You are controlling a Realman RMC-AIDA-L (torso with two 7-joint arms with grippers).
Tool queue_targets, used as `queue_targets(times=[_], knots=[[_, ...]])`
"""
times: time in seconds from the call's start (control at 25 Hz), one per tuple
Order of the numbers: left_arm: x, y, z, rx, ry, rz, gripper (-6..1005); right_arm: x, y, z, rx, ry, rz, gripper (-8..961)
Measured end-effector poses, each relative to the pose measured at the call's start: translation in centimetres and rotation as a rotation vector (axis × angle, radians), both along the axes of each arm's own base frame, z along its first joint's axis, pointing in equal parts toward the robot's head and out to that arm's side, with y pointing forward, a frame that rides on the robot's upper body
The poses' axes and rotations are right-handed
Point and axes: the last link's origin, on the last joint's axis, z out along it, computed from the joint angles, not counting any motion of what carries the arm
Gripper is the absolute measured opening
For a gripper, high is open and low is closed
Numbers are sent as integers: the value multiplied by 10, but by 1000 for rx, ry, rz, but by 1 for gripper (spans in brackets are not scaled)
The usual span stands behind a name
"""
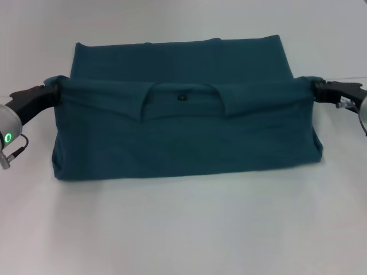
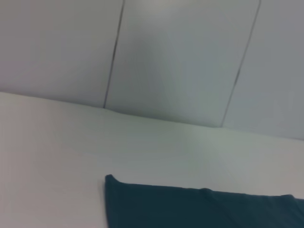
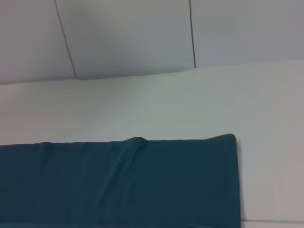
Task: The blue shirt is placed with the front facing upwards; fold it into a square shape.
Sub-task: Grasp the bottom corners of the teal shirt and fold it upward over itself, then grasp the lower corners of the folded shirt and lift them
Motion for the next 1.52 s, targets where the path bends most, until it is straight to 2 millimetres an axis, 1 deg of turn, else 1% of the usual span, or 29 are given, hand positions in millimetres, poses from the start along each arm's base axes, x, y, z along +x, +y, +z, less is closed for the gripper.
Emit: queue_targets(times=[0.12, 0.48, 0.56, 0.8, 0.92, 1.16, 1.28, 1.36, 1.52], knots=[[-1, 0, -2, 2, 4, 15, 49, -3, 3, 0, -1, -6, 0, 72], [1, 1, -6, -10, 6, 16, 49, 1, 1, 1, -5, 34, -37, 97], [2, 1, -7, -12, 4, 15, 49, 1, 1, 1, -18, 35, -39, 143], [5, 1, -10, -15, 1, 10, 153, -1, 3, -1, -45, 21, -34, 274], [5, 1, -10, -15, -1, 11, 233, -1, 2, -2, -42, 24, -37, 331], [2, 0, -9, -9, -4, 28, 402, 2, -1, -2, -38, 22, -45, 555], [1, 2, -4, -11, -36, 45, 508, 5, -2, 0, -30, 30, -56, 692], [0, 3, 0, -32, -70, 60, 578, 9, -4, 4, -22, 41, -66, 784], [0, 1, 6, -91, -95, 76, 740, 12, -11, 15, -41, 46, -61, 856]])
